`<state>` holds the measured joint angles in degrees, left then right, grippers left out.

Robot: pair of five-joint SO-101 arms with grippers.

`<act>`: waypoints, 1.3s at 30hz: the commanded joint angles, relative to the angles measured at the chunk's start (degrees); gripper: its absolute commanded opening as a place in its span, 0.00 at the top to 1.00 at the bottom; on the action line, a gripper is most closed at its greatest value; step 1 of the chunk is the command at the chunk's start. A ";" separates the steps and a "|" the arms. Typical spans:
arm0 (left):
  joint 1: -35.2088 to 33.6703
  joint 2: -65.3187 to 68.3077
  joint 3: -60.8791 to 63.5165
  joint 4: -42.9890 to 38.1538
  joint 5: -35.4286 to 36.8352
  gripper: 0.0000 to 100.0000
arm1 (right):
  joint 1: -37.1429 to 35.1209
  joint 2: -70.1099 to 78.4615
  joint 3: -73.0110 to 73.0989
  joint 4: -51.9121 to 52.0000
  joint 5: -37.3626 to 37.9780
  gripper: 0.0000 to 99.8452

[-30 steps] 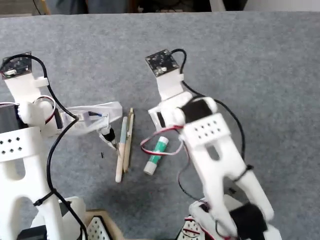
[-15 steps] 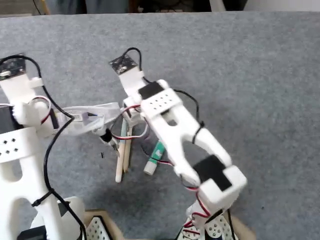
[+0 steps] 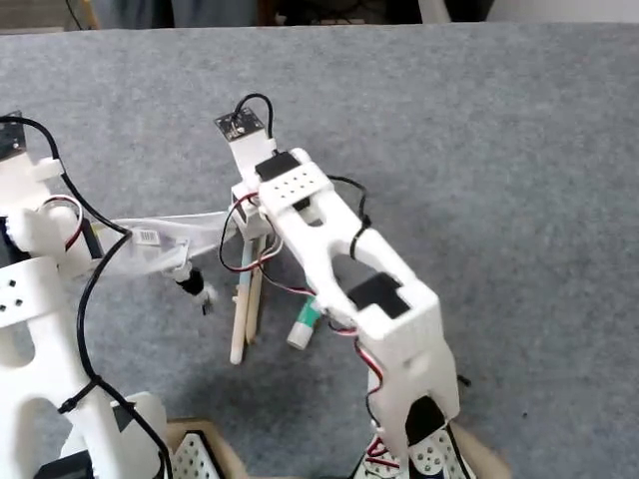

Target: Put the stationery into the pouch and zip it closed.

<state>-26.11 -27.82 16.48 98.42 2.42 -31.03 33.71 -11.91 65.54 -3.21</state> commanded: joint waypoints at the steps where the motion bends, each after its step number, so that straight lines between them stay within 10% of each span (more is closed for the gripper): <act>1: -2.95 4.66 4.09 0.70 -0.09 0.97 | -0.79 3.38 -7.87 2.90 -0.97 0.73; 39: -2.68 4.48 4.00 0.62 -0.09 0.97 | -0.79 20.97 -30.81 19.96 -0.53 0.95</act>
<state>-26.11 -27.82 16.48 98.42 2.42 -30.51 54.37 -42.68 85.05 -3.65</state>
